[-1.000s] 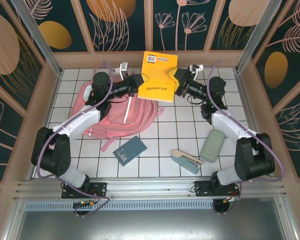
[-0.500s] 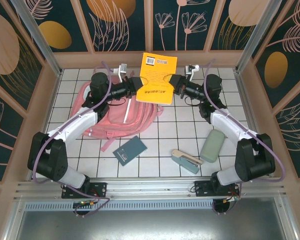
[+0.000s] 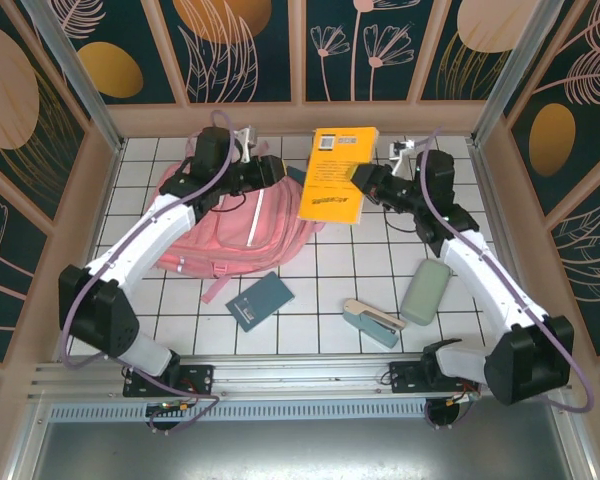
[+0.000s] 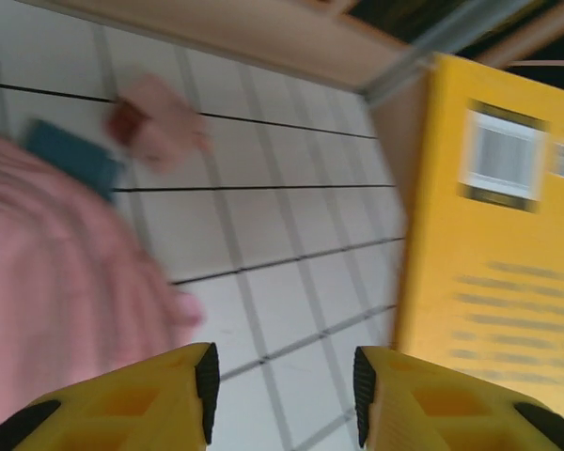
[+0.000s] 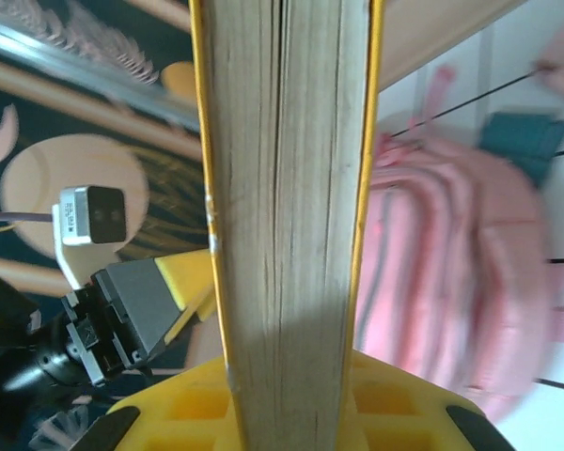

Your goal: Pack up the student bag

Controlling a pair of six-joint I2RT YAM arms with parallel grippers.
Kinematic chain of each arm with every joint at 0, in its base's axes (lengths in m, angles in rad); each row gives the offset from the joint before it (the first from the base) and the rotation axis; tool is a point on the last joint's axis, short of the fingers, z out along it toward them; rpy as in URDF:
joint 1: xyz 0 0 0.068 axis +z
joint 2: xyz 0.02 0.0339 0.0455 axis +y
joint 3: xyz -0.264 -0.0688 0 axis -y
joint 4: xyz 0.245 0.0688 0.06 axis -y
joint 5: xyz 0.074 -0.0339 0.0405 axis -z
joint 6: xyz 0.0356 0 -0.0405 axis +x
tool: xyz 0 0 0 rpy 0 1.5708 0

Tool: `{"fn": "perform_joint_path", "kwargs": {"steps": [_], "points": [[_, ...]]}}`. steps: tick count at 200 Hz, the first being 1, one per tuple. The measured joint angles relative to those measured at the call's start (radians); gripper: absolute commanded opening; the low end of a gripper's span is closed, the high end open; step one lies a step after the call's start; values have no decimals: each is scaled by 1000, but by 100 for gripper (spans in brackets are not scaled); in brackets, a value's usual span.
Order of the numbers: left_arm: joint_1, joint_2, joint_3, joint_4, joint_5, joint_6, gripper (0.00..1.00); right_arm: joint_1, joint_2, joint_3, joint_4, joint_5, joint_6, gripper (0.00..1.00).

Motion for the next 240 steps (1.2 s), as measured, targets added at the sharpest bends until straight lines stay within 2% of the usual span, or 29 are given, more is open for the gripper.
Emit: {"fn": "perform_joint_path", "kwargs": {"steps": [24, 39, 97, 144, 199, 216, 240], "points": [[-54, 137, 92, -141, -216, 93, 57, -13, -15, -5, -101, 81, -43, 0], [-89, 204, 103, -201, -309, 123, 59, -17, -15, -18, -134, 100, -56, 0], [-128, 327, 163, -358, -519, 149, 58, -59, -18, -47, -159, 89, -54, 0], [-151, 391, 184, -390, -565, 148, 57, -108, -24, -91, -137, 55, -50, 0], [-169, 418, 184, -401, -580, 149, 53, -119, -24, -150, -117, 29, -31, 0], [-169, 424, 184, -401, -598, 150, 46, -120, -24, -158, -113, 26, -31, 0], [-170, 431, 183, -401, -618, 167, 26, -124, -24, -159, -103, 22, -28, 0]]}}
